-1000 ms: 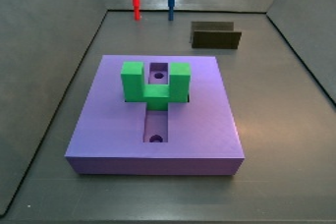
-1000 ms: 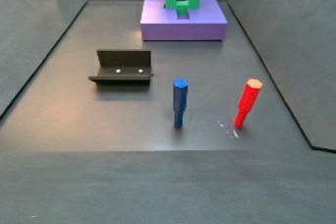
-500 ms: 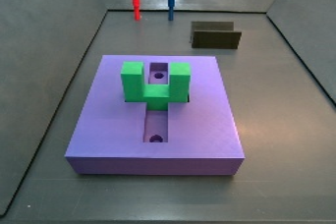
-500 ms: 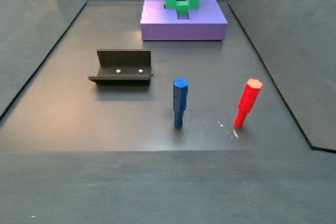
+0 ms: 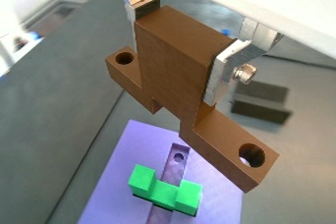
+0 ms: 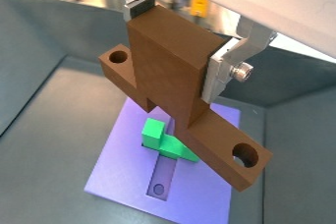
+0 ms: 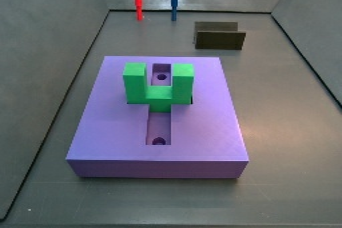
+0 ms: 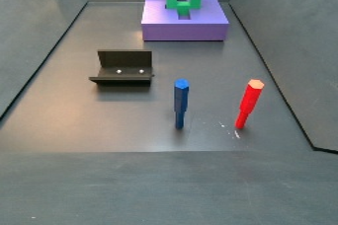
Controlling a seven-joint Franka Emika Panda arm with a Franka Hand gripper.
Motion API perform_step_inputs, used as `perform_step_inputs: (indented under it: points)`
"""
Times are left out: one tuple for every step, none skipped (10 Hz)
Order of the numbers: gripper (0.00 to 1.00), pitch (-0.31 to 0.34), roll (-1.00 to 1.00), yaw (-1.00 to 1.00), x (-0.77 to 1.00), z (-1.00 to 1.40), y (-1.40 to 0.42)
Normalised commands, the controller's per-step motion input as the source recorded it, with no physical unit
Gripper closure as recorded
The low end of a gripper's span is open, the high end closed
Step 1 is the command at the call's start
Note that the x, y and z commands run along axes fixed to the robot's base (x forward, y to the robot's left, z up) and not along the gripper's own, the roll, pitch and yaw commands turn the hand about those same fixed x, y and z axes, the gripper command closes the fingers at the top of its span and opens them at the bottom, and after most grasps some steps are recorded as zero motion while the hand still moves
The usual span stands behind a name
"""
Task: Pick up the brown object. Move up. Move to above the board. Insert the brown object.
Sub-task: Insert the brown object.
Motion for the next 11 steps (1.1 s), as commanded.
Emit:
perform_step_inputs:
  points:
    - [1.0,0.0,0.02,-1.0,0.0,-0.27,-0.03]
    - [1.0,0.0,0.03,-1.0,0.0,-0.28,-0.02]
    - [1.0,0.0,0.0,-1.0,0.0,-0.31,-0.05]
    - [1.0,0.0,0.0,-1.0,0.0,-0.3,-0.11]
    - [1.0,-0.019,0.0,-1.0,0.0,-0.35,-0.11]
    - [1.0,-0.09,0.0,-1.0,0.0,-0.44,-0.09]
    - [1.0,-0.021,-0.08,-0.81,0.13,-0.33,-0.11]
    - [1.0,-0.09,-0.06,-0.89,0.0,-0.42,-0.12]
    - [1.0,-0.066,-0.05,-0.89,0.0,-0.42,-0.12]
    - [1.0,-0.053,-0.06,-0.87,0.0,-0.39,-0.13]
    - [1.0,-0.049,-0.08,-0.88,0.0,-0.33,-0.12]
